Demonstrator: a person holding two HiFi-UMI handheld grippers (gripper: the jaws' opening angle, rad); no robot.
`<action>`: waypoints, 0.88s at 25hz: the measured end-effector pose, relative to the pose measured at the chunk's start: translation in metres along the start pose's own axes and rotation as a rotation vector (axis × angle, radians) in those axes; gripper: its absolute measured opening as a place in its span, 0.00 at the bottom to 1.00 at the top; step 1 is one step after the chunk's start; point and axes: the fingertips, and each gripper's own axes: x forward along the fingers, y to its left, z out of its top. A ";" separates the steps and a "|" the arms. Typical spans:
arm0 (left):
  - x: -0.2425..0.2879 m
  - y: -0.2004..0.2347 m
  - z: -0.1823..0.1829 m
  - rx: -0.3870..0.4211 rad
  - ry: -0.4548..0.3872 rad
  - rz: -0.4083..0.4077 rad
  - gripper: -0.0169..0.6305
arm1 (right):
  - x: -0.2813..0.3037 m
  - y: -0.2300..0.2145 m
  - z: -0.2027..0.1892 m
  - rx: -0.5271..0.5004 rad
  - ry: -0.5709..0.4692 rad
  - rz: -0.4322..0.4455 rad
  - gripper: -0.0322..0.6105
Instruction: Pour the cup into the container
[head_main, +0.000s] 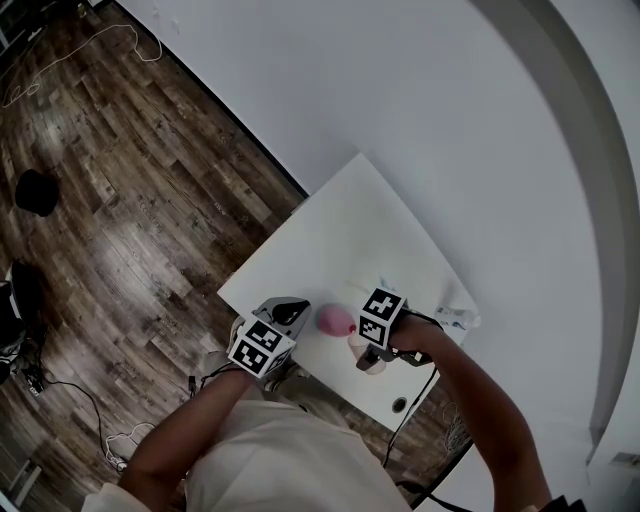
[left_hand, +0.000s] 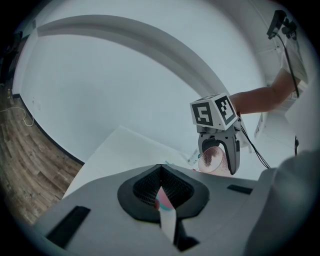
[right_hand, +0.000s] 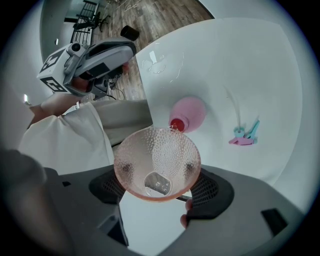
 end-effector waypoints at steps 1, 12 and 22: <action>0.000 0.000 0.001 0.001 0.000 -0.001 0.04 | 0.000 0.001 0.000 0.000 0.005 0.001 0.62; 0.004 -0.003 -0.001 0.008 0.006 -0.006 0.04 | 0.002 0.001 -0.003 -0.006 0.048 0.013 0.62; 0.005 -0.003 -0.003 -0.001 0.004 0.000 0.04 | -0.001 0.002 -0.005 -0.018 0.087 0.007 0.62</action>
